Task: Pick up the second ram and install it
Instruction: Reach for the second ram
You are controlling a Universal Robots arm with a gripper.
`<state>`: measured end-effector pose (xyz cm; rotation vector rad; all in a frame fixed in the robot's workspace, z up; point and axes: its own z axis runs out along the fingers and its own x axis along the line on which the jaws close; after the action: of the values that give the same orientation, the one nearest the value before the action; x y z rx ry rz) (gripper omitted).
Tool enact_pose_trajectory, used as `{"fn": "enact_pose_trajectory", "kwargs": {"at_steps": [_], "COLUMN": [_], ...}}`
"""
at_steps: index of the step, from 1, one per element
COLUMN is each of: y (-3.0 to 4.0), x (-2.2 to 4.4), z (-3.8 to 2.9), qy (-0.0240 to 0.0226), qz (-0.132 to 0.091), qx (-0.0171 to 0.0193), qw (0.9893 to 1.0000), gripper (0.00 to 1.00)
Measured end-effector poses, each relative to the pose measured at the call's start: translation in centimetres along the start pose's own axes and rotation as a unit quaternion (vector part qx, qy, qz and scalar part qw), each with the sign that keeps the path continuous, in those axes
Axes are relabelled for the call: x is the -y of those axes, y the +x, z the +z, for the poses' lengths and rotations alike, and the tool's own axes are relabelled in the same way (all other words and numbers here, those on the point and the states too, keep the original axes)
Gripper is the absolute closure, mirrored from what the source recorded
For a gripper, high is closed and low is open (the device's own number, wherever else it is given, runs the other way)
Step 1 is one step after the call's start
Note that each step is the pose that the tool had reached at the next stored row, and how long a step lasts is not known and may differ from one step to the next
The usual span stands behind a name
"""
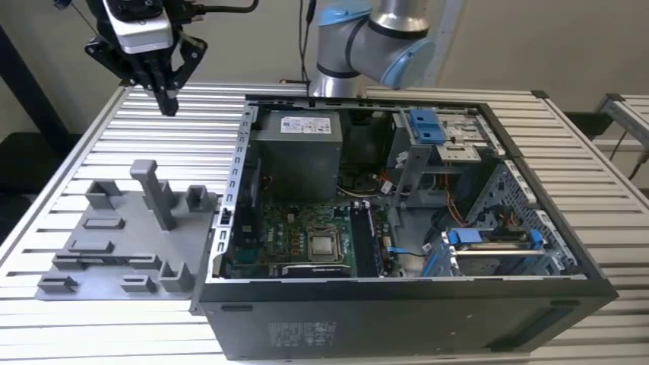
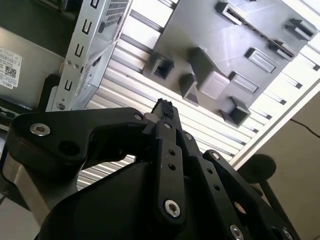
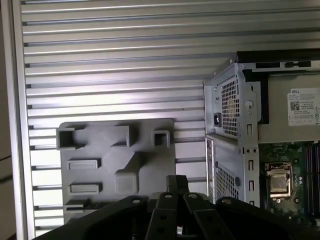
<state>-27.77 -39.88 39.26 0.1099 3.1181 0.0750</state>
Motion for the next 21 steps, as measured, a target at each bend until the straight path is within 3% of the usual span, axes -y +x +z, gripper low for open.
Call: {"fn": "enact_pose_trajectory", "kwargs": {"at_steps": [21], "y": [5.19], "x": [0.37], "z": [0.01], "qy": [0.0000], "qz": [0.000], "qx": [-0.0001], "qw": [1.0000], "gripper": [0.89]}}
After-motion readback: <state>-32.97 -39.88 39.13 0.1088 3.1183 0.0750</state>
